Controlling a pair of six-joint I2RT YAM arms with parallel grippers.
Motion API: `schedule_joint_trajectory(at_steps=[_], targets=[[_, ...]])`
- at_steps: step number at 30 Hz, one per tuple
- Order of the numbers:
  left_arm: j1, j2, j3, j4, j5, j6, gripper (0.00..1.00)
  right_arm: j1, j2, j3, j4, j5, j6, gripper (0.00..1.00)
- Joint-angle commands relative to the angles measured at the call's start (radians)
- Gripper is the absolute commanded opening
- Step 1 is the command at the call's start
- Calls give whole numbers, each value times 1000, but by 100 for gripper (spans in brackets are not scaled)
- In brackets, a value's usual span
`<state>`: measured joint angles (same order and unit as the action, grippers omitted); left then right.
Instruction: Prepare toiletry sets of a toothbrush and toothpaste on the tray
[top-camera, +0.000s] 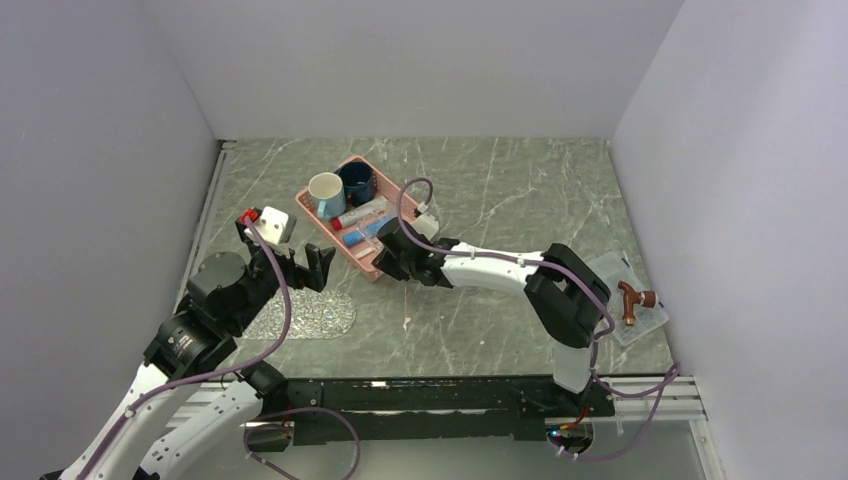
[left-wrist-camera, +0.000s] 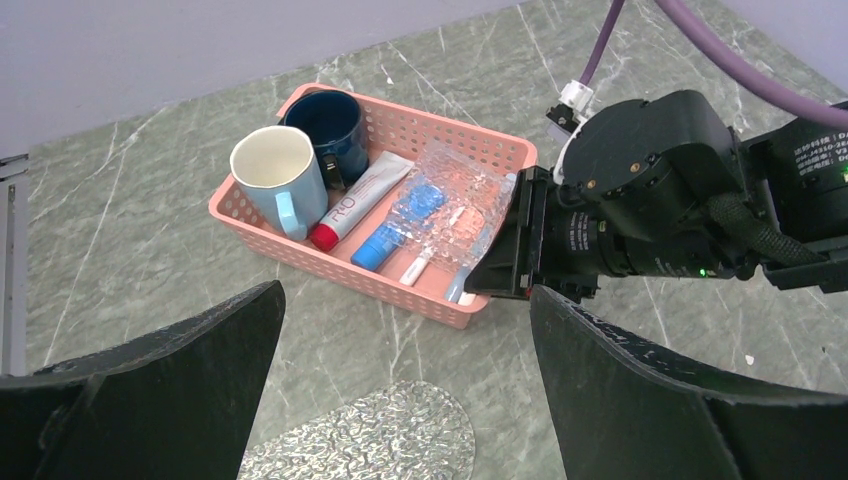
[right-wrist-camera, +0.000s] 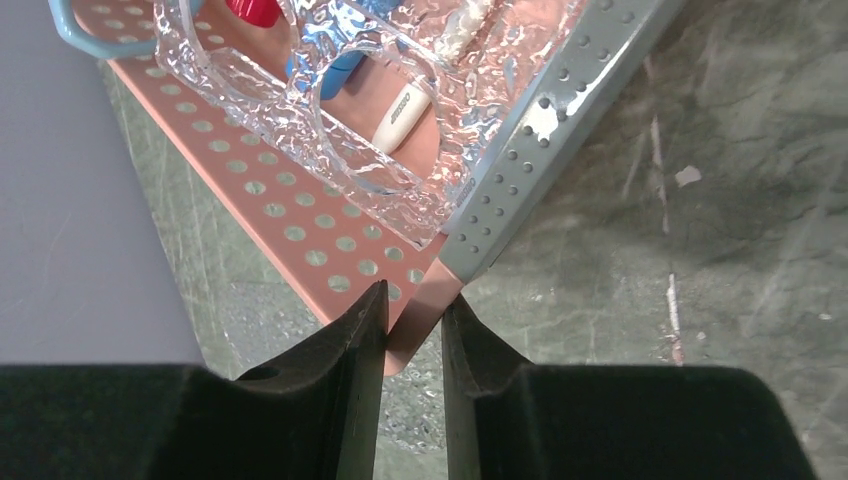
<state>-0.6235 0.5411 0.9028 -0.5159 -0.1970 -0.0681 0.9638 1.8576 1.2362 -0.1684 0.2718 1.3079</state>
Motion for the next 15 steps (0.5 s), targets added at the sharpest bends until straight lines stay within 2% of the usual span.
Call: schedule_joint_trajectory(at_steps=[1,8,15], targets=[[-1,8,1,21,0,-2,99,-34,-57,-22,-34,-14,-90,0],[-1,14,1,21,-1,-2,99,-95,-93,-79,-28,-77,-170,0],[-1,21,0,23,-1,-1,99,-168,-192,-164,-26,-103,-366,0]])
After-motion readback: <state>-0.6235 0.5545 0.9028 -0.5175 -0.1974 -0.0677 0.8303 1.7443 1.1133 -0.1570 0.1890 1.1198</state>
